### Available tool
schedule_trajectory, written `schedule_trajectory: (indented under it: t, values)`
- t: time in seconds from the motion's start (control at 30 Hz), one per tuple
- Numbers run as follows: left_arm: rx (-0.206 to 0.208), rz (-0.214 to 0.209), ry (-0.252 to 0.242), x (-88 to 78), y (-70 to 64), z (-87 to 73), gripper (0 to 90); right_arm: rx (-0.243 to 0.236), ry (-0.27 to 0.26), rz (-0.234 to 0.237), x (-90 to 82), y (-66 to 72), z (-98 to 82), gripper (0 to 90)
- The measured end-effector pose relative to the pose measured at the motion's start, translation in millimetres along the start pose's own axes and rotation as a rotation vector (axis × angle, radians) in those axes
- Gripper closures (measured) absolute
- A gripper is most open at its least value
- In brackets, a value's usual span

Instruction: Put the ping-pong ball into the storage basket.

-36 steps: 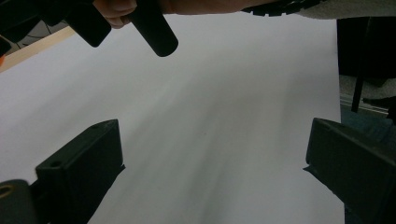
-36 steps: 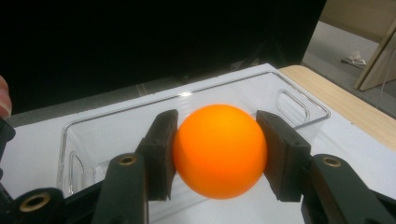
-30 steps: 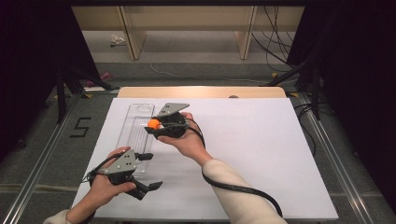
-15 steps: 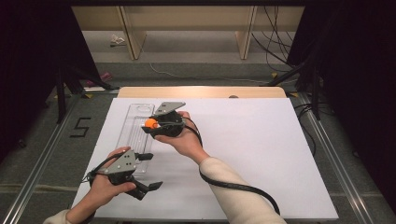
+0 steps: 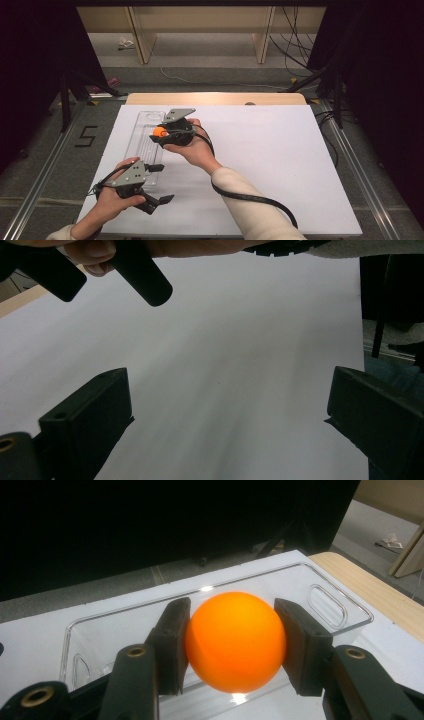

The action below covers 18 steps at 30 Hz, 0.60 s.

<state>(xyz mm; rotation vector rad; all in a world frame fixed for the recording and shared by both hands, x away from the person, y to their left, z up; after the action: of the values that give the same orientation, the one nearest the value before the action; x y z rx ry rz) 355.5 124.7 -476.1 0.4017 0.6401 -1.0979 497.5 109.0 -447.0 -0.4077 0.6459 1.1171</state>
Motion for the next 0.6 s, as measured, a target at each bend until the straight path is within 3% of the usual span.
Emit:
schedule_trajectory:
  t: [0.6]
  values:
    - [0.001,-0.001,0.000,0.1,-0.2,0.1,3.8,-0.006,0.015,0.011,8.2,1.6,6.8,51.7]
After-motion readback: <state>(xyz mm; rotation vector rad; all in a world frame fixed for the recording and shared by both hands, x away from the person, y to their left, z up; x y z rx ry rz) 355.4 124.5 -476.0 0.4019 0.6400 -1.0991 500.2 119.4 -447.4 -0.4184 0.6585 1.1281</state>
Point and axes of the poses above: each handheld gripper's, and its own axes: x roughly forward along the jaws, z roughly out of its top, y roughly to its left, the point moved 9 cm from there along x, roughly forward along the jaws, and after that the axes turned 14 degrees about y, right-handed, at the moved point
